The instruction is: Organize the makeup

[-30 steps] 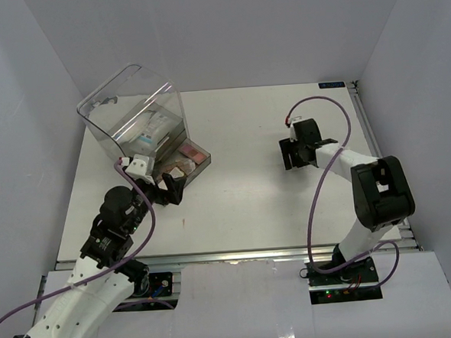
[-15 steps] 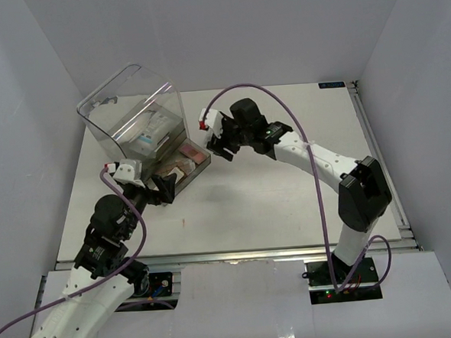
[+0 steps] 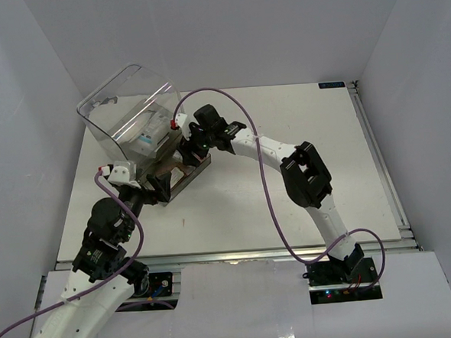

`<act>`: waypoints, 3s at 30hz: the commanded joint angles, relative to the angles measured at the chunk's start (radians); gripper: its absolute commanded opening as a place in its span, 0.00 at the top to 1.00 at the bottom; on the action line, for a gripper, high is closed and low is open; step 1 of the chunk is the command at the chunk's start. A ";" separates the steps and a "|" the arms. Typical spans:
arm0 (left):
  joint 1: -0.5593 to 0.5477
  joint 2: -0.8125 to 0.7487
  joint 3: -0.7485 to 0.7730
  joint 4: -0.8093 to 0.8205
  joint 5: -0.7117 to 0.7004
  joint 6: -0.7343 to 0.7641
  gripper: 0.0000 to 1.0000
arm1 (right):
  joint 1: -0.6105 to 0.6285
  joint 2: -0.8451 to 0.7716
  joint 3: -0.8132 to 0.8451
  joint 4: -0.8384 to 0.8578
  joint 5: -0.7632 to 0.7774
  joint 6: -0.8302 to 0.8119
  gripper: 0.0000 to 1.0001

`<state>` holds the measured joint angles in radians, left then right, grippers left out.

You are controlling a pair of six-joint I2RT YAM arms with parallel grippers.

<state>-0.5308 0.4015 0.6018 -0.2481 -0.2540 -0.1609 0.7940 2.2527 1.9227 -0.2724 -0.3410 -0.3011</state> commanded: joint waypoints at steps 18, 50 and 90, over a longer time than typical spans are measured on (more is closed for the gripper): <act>0.009 0.000 0.000 0.001 -0.007 0.014 0.02 | 0.000 0.000 0.002 0.085 0.084 0.066 0.10; -0.004 0.741 0.165 0.011 0.508 -0.176 0.88 | -0.634 -1.184 -1.170 0.326 -0.694 -0.070 0.07; -0.016 1.398 0.494 -0.018 -0.332 0.333 0.18 | -0.757 -1.156 -1.185 0.338 -0.704 -0.038 0.25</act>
<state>-0.5761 1.7925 1.0574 -0.2910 -0.5002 0.1486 0.0512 1.0969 0.7401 0.0259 -1.0180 -0.3574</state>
